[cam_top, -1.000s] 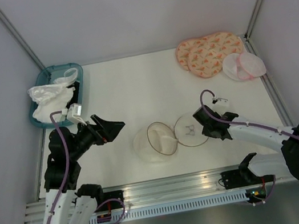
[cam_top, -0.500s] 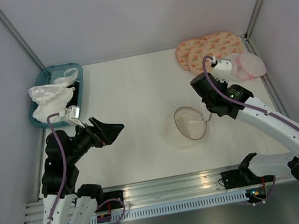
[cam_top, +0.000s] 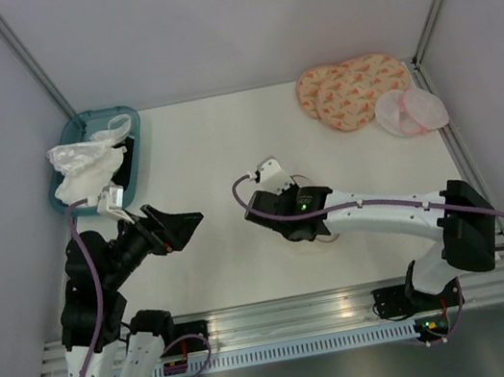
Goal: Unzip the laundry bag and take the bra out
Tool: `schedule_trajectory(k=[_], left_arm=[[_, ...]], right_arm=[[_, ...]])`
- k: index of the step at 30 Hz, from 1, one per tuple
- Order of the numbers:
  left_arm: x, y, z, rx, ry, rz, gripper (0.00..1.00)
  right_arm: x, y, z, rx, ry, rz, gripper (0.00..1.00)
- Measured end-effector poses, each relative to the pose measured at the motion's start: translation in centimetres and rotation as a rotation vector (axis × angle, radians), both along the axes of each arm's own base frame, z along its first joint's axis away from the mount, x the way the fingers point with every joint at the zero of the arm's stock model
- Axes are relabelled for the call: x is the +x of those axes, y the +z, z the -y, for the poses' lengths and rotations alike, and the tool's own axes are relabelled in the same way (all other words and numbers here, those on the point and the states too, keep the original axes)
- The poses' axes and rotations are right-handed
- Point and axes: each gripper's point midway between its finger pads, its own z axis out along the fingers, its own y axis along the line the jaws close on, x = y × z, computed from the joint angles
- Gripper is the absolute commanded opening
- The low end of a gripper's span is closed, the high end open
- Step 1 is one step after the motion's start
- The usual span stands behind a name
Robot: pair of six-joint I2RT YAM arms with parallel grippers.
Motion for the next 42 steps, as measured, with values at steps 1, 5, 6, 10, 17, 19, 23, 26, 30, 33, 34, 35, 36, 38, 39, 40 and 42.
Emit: schedule_trajectory(k=[1, 5, 6, 10, 17, 19, 23, 26, 30, 33, 34, 35, 36, 38, 39, 40, 42], left_arm=[[0.0, 0.5, -0.1, 0.0, 0.006, 0.011, 1.0], [-0.2, 1.2, -0.5, -0.001, 0.028, 0.033, 1.0], [-0.3, 1.1, -0.5, 0.0, 0.03, 0.032, 1.0], [-0.6, 0.9, -0.6, 0.002, 0.034, 0.026, 1.0], [-0.6, 0.5, -1.0, 0.006, 0.056, 0.021, 1.0], [-0.5, 0.1, -1.0, 0.008, 0.056, 0.012, 1.0], [-0.4, -0.8, -1.0, 0.014, 0.057, -0.011, 1.0], [-0.5, -1.2, -1.1, 0.016, 0.064, -0.014, 1.0], [-0.5, -1.3, -1.2, 0.016, 0.074, -0.005, 1.0], [-0.5, -1.5, -1.2, 0.017, 0.074, -0.011, 1.0], [-0.5, -1.6, -1.2, 0.018, 0.074, -0.013, 1.0], [-0.4, -1.7, -1.2, 0.019, 0.074, -0.016, 1.0], [-0.4, -1.9, -1.2, 0.02, 0.074, -0.02, 1.0], [-0.4, -2.1, -1.2, 0.022, 0.075, -0.026, 1.0], [-0.4, -2.2, -1.2, 0.022, 0.075, -0.028, 1.0], [-0.4, -2.2, -1.2, 0.022, 0.075, -0.029, 1.0], [-0.4, -2.4, -1.3, 0.023, 0.076, -0.031, 1.0]], right_arm=[[-0.9, -0.3, -0.9, 0.001, 0.041, -0.009, 0.01], [-4.1, -1.7, -3.5, 0.051, 0.176, -0.071, 0.26], [-5.0, -2.0, -3.9, 0.076, 0.213, -0.099, 0.5], [-8.2, -1.2, -4.9, 0.25, 0.341, -0.163, 0.83], [-8.7, 5.0, -4.2, 0.5, 0.346, -0.064, 0.98], [-8.3, 4.5, -4.4, 0.477, 0.322, -0.064, 0.98], [-7.5, 0.2, -5.0, 0.347, 0.275, -0.127, 0.98], [-6.7, -2.5, -4.7, 0.279, 0.225, -0.166, 0.98], [-5.4, -4.8, -3.7, 0.211, 0.145, -0.173, 0.98], [-5.2, -5.4, -3.6, 0.197, 0.134, -0.178, 0.98], [-5.2, -5.3, -3.7, 0.203, 0.134, -0.175, 0.98], [-5.2, -5.2, -3.8, 0.209, 0.135, -0.172, 0.98], [-5.1, -5.0, -3.9, 0.22, 0.138, -0.167, 0.98], [-5.2, -4.1, -4.2, 0.251, 0.148, -0.155, 0.98], [-5.3, -3.5, -4.3, 0.271, 0.154, -0.145, 0.98], [-5.4, -2.7, -4.4, 0.295, 0.161, -0.133, 0.98], [-5.6, -1.1, -4.6, 0.341, 0.18, -0.108, 0.98]])
